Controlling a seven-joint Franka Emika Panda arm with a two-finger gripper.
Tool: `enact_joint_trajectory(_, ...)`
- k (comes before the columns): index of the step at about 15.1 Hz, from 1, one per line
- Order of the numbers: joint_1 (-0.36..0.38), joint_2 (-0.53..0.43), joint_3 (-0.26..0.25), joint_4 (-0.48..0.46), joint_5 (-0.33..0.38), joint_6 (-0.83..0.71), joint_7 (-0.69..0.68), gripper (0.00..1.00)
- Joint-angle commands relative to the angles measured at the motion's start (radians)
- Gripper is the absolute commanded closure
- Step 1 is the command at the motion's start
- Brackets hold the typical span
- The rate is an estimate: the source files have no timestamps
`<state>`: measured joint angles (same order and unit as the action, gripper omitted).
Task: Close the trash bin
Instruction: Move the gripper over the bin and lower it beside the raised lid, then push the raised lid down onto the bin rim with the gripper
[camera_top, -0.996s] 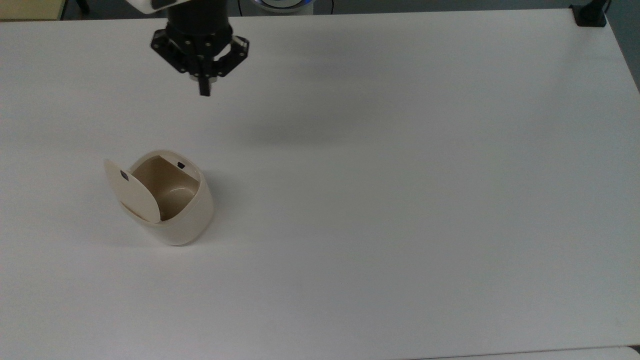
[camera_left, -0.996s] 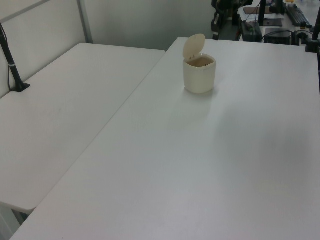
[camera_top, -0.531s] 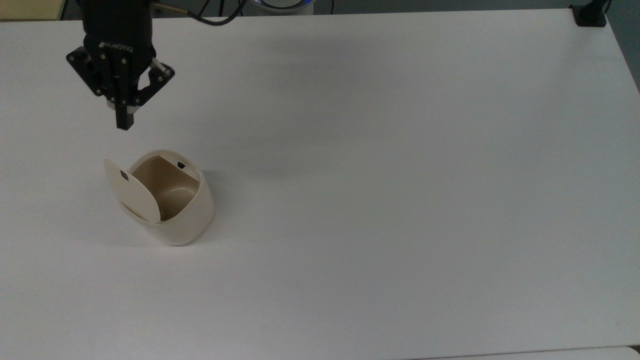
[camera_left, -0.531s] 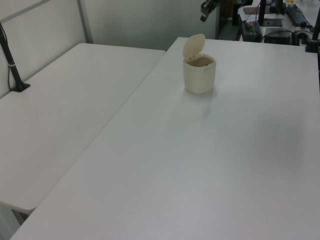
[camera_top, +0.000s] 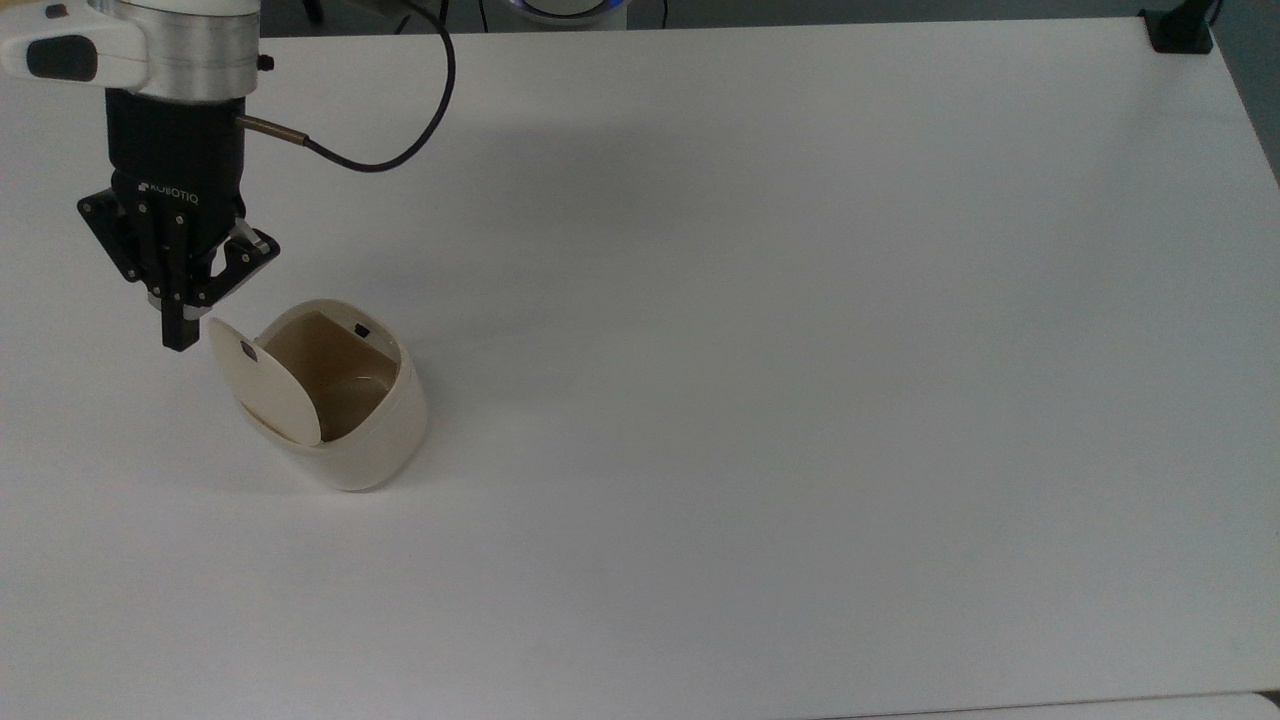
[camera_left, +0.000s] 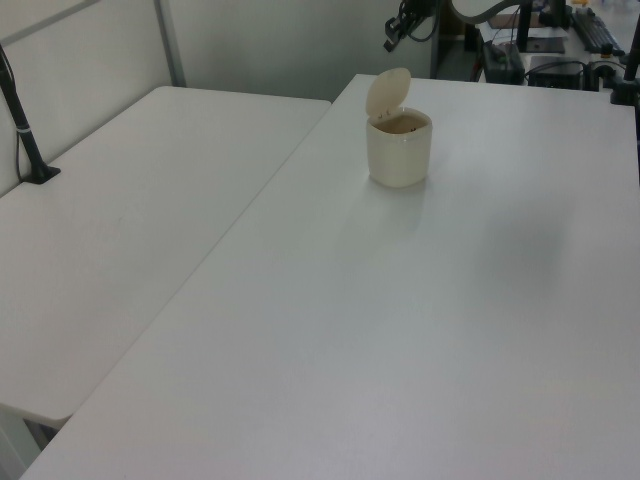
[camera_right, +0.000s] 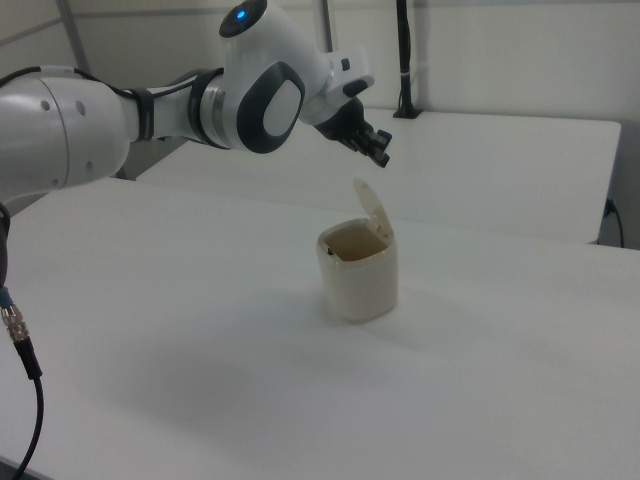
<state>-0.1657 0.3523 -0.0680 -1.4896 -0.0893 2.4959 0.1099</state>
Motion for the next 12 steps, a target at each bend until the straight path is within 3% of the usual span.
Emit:
enact_joint_trajectory(1,0.006,-0.001,-0.001,0.002,0.017,0.0,0.02,1.0)
enact_joint_trajectory(4,0.012,-0.003,-0.001,-0.04,0.017,-0.02,0.019,1.0)
enact_joint_trajectory(12,0.028,-0.004,0.011,-0.043,0.002,-0.273,0.007,1.0)
